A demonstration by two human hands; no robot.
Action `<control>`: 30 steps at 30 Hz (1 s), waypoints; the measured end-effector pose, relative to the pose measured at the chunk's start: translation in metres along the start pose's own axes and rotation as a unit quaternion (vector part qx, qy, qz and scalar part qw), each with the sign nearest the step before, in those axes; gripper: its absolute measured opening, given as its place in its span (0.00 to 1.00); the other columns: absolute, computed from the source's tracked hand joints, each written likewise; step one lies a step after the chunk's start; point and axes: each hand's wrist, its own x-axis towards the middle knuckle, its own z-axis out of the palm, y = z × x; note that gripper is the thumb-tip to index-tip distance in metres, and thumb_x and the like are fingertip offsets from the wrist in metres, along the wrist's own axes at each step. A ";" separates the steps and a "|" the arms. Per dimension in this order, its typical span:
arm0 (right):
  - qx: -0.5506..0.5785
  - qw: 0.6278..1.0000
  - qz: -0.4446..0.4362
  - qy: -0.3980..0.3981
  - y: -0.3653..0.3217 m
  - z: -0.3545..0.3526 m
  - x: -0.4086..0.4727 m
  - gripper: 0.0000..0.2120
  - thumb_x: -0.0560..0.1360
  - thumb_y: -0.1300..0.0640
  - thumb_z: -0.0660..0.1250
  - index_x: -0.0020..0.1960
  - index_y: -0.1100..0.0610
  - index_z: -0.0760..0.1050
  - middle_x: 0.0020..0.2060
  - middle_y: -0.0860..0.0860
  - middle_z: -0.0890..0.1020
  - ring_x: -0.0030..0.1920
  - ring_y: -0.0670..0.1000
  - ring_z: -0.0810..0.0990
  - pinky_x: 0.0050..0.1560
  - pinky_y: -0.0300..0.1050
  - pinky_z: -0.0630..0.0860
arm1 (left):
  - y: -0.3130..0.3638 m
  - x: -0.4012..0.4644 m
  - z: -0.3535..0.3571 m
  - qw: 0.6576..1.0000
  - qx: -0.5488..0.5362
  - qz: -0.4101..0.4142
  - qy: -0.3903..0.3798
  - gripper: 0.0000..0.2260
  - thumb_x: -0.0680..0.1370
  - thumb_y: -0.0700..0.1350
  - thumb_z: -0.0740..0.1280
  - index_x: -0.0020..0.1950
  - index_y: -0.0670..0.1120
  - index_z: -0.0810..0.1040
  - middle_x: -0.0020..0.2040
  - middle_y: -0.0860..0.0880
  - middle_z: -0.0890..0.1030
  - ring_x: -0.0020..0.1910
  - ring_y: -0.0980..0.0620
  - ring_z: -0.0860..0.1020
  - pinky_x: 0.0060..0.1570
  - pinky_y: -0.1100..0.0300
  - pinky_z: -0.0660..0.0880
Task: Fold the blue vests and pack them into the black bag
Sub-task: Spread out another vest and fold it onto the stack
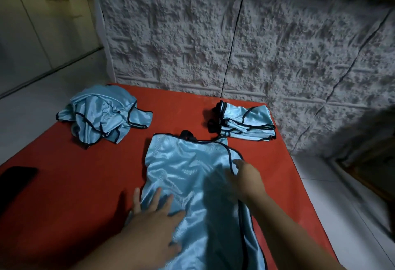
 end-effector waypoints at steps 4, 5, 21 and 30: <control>0.046 0.997 0.063 -0.009 -0.009 0.008 0.033 0.19 0.79 0.49 0.65 0.62 0.62 0.77 0.54 0.58 0.84 0.53 0.59 0.82 0.53 0.49 0.76 | 0.022 0.003 -0.005 0.998 -0.034 0.007 -0.060 0.33 0.75 0.64 0.65 0.76 0.60 0.58 0.76 0.50 0.61 0.77 0.44 0.57 0.70 0.34 0.57; 0.041 0.996 0.072 -0.010 -0.010 0.009 0.041 0.15 0.79 0.50 0.65 0.53 0.61 0.79 0.48 0.57 0.84 0.47 0.58 0.82 0.49 0.49 0.77 | 0.024 0.002 -0.008 0.997 -0.039 0.004 -0.064 0.31 0.76 0.62 0.66 0.77 0.58 0.60 0.76 0.49 0.61 0.76 0.43 0.58 0.70 0.36 0.60; -0.045 0.992 0.116 0.031 0.010 -0.002 0.097 0.16 0.73 0.47 0.69 0.48 0.60 0.78 0.47 0.60 0.84 0.45 0.61 0.81 0.44 0.48 0.76 | -0.003 0.001 -0.010 0.996 -0.081 -0.004 -0.031 0.33 0.71 0.67 0.70 0.72 0.57 0.66 0.68 0.45 0.69 0.70 0.40 0.69 0.70 0.46 0.67; -0.096 0.984 0.143 -0.043 0.017 0.001 0.011 0.39 0.65 0.32 0.72 0.62 0.59 0.69 0.59 0.60 0.79 0.61 0.63 0.78 0.57 0.52 0.75 | -0.026 0.000 -0.015 0.977 -0.129 -0.170 0.002 0.24 0.74 0.59 0.72 0.62 0.48 0.70 0.62 0.46 0.76 0.61 0.44 0.78 0.58 0.54 0.75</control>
